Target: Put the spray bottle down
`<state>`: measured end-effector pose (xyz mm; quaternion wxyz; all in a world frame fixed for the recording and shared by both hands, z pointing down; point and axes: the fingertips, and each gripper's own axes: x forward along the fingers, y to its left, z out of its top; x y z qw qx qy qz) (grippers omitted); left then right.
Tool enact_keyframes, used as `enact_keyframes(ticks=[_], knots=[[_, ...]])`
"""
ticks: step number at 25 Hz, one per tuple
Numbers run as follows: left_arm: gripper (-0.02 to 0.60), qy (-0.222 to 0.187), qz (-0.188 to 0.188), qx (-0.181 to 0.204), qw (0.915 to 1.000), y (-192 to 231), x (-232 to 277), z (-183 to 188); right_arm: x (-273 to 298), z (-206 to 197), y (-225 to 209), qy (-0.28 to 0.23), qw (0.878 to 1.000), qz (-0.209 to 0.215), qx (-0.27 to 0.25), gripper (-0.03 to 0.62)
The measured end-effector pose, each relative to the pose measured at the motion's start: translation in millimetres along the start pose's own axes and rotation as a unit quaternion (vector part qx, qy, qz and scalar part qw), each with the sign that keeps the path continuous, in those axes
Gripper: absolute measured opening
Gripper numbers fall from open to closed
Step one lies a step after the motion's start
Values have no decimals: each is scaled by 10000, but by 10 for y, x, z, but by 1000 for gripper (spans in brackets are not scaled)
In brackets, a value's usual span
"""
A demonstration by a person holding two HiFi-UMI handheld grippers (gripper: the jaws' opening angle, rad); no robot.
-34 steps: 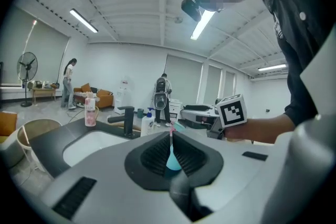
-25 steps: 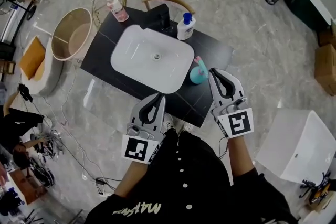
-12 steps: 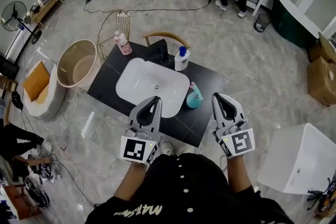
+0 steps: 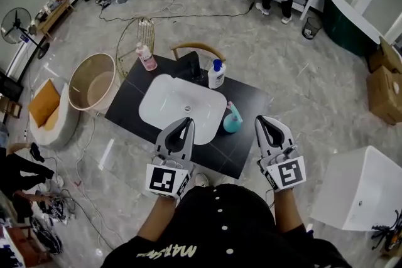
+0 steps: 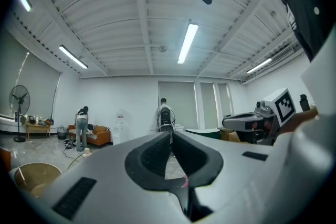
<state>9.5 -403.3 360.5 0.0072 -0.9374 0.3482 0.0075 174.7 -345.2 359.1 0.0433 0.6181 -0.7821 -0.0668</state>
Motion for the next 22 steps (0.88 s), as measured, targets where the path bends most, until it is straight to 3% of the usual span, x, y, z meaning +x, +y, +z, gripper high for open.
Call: enact_keyframes(ticks=[22], knots=[[23, -31, 84, 32, 10000, 21, 68, 21, 145, -32, -36, -28, 9999, 83, -53, -5]])
